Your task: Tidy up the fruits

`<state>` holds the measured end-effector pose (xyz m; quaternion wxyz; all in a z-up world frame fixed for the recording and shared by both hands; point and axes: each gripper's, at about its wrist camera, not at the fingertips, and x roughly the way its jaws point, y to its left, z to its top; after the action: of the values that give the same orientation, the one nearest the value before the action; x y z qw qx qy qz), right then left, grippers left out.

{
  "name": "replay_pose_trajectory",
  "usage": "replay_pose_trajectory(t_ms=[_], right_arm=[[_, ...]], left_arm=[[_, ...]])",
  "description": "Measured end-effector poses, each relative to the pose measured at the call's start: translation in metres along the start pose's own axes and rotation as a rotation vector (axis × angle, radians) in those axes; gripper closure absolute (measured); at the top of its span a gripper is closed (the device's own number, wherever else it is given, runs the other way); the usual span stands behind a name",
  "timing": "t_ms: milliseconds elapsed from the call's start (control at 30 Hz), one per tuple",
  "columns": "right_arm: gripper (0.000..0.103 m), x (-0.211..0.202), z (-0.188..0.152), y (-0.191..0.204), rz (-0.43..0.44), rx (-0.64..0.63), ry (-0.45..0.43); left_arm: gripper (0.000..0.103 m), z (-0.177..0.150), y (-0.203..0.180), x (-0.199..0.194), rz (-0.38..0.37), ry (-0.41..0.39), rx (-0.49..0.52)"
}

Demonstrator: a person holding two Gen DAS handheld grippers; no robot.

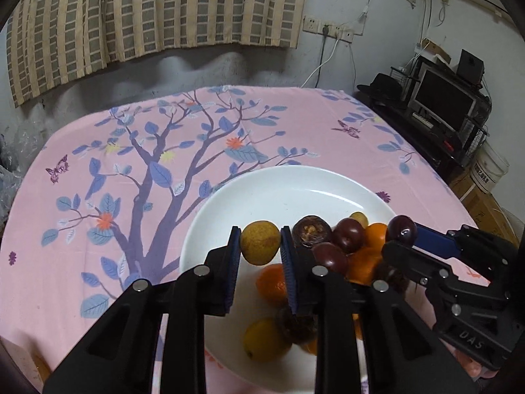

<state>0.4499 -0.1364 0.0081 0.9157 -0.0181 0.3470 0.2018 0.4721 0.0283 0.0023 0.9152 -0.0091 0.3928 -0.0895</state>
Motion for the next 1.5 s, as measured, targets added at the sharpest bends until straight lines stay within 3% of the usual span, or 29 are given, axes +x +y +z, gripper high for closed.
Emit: replay_pose_trajectory(t_ms=[67, 100, 133, 167, 300, 367, 600, 733, 833, 1133, 1500], right_arm=[[0.07, 0.006, 0.0, 0.0, -0.007, -0.007, 0.013], [0.06, 0.007, 0.0, 0.0, -0.012, -0.007, 0.019], [0.055, 0.006, -0.001, 0.0, -0.018, -0.004, 0.021], [0.052, 0.005, -0.002, 0.001, -0.024, -0.002, 0.024], [0.033, -0.013, -0.011, 0.01, -0.039, -0.027, 0.03], [0.028, -0.029, -0.021, 0.016, -0.04, -0.041, 0.027], [0.009, -0.086, -0.082, 0.024, -0.005, -0.054, 0.02], [0.007, -0.11, -0.122, 0.023, -0.038, -0.069, -0.004], [0.007, -0.117, -0.143, 0.025, -0.021, -0.053, 0.041], [0.006, -0.123, -0.159, 0.047, -0.137, -0.191, 0.022], [0.006, -0.123, -0.157, 0.044, -0.135, -0.188, 0.03]], left_arm=[[0.073, -0.003, 0.0, 0.01, 0.019, 0.03, -0.003], [0.064, -0.004, 0.0, 0.011, 0.035, 0.034, -0.003], [0.039, -0.008, -0.001, 0.01, 0.069, 0.032, 0.001], [0.022, -0.011, -0.001, 0.004, 0.104, 0.014, 0.003], [0.013, -0.024, 0.0, -0.03, 0.12, -0.032, 0.016], [0.007, -0.037, 0.002, -0.053, 0.125, -0.043, 0.006], [0.005, -0.114, 0.007, -0.118, 0.146, -0.05, -0.058], [0.005, -0.159, 0.007, -0.131, 0.169, -0.025, -0.084], [0.005, -0.182, 0.006, -0.133, 0.191, -0.004, -0.097], [0.005, -0.193, -0.013, -0.146, 0.208, -0.041, -0.013], [0.005, -0.194, -0.016, -0.147, 0.199, -0.036, -0.005]])
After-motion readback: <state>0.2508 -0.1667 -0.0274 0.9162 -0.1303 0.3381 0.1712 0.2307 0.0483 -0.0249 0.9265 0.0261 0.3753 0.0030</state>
